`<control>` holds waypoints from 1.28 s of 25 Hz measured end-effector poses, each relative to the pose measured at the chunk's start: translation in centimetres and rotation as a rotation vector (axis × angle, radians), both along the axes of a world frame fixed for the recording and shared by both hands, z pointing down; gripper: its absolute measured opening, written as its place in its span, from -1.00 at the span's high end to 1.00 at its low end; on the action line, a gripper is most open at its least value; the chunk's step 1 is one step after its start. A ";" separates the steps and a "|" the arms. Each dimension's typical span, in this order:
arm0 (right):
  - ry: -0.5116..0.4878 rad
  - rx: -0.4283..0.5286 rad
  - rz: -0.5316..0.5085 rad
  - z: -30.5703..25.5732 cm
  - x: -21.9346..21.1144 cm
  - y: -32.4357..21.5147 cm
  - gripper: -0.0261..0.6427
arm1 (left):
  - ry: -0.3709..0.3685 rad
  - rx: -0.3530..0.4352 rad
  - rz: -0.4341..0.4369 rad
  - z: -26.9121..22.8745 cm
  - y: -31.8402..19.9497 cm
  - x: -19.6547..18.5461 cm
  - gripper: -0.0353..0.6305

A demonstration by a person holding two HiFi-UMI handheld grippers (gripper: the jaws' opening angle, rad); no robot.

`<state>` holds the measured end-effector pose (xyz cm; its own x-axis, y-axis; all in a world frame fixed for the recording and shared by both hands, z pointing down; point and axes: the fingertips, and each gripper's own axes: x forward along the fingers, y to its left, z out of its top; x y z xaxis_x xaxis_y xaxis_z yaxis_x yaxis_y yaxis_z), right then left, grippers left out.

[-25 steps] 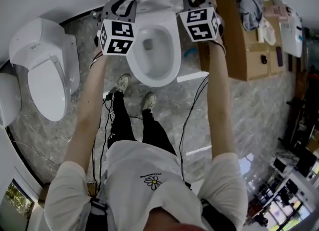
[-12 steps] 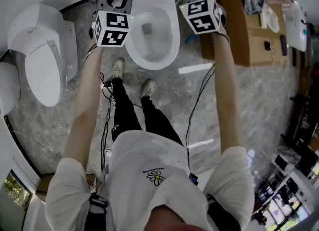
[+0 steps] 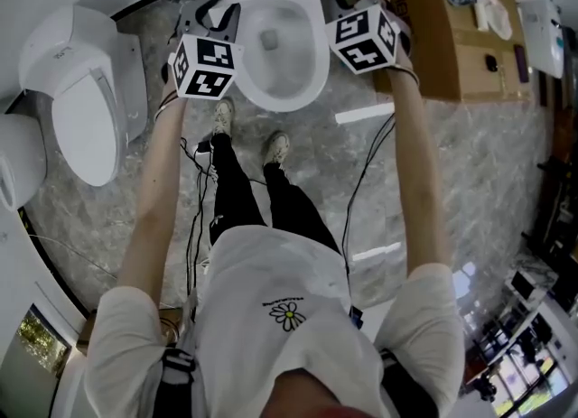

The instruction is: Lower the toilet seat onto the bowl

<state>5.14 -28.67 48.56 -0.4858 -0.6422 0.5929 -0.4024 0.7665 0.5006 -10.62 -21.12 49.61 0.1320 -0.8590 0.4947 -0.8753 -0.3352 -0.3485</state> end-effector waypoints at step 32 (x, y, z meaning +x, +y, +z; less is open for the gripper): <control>0.065 -0.156 0.086 10.1 6.3 11.3 0.54 | -0.225 -0.231 0.184 10.1 10.8 6.4 0.42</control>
<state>11.44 -17.35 58.65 -0.3908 -0.5773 0.7169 -0.4401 0.8013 0.4052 -4.21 -10.33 59.70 0.1393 -0.6931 0.7073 -0.7033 -0.5721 -0.4220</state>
